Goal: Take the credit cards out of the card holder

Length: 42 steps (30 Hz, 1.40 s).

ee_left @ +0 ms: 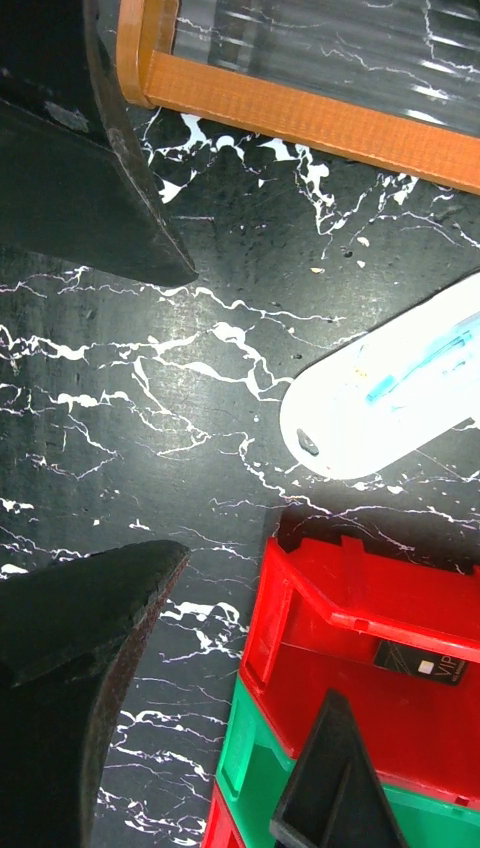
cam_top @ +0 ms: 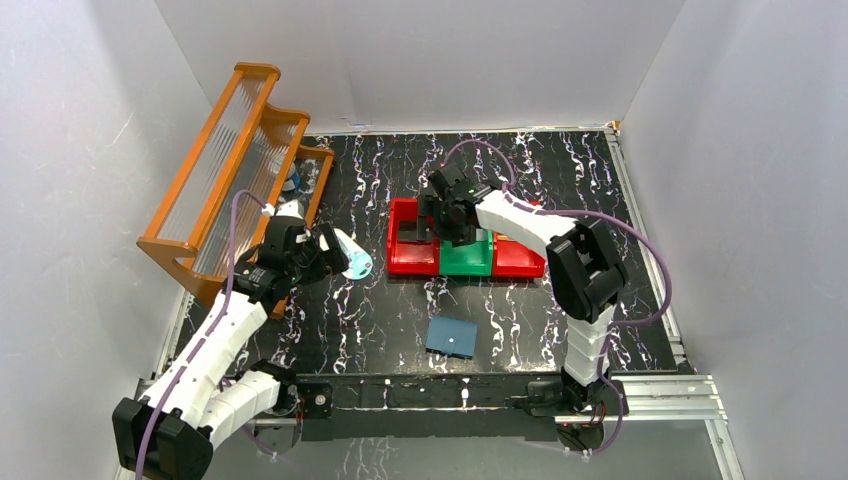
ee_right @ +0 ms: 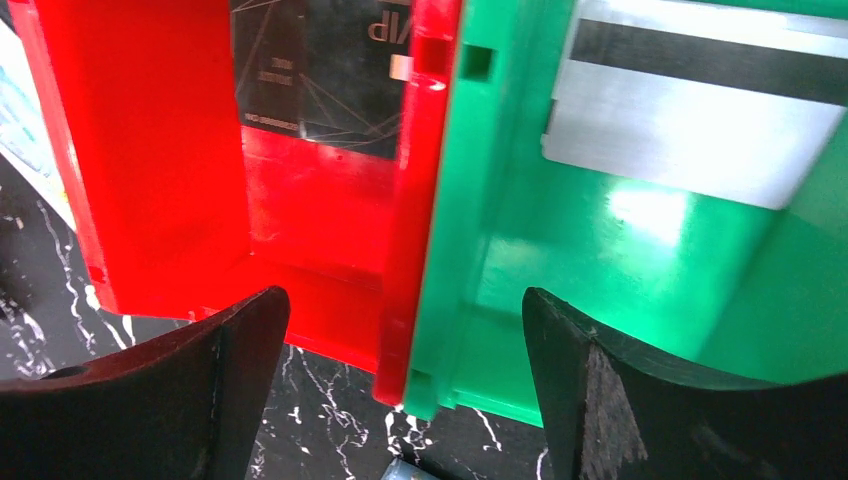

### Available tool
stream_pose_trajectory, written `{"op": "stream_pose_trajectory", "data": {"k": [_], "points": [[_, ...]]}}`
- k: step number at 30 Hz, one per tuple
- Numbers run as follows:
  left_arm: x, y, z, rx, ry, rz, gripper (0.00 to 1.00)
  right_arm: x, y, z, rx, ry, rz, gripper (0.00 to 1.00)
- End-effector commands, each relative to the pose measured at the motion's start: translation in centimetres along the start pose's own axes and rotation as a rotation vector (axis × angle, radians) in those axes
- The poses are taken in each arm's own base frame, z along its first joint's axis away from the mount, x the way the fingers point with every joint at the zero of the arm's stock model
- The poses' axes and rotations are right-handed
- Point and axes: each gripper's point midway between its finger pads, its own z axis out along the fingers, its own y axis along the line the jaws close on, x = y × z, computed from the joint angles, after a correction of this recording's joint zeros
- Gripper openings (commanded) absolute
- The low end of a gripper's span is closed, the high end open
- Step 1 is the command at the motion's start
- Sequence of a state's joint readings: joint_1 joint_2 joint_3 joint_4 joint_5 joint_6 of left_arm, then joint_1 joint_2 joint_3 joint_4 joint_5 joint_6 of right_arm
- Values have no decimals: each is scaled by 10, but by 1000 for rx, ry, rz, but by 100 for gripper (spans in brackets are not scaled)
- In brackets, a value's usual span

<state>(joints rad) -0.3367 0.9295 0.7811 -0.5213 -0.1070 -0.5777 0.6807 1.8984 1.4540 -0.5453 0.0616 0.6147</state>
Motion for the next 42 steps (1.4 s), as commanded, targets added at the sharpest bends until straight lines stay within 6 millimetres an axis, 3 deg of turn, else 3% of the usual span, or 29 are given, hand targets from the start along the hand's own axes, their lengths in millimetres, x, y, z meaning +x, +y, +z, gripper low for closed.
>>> {"op": "stream_pose_trajectory", "data": {"k": [1,18,22,27,33,37,42], "points": [[0,-3,-1,25,-9,-2,98,-14,29,-11,-116,4,-27,93],[13,-4,1,49,37,14,98,-9,67,6,-203,77,-128,85],[17,-3,3,52,50,7,98,-16,63,-5,-143,35,-163,86],[18,-8,4,69,50,-23,98,-12,42,-37,-93,-31,-202,90],[27,-28,6,189,97,-15,98,34,3,-80,-98,-54,-181,91],[36,-38,8,258,145,9,98,96,-15,-83,-167,65,-113,91],[51,-55,7,359,233,20,94,154,-19,-84,-269,225,-45,85]]}}
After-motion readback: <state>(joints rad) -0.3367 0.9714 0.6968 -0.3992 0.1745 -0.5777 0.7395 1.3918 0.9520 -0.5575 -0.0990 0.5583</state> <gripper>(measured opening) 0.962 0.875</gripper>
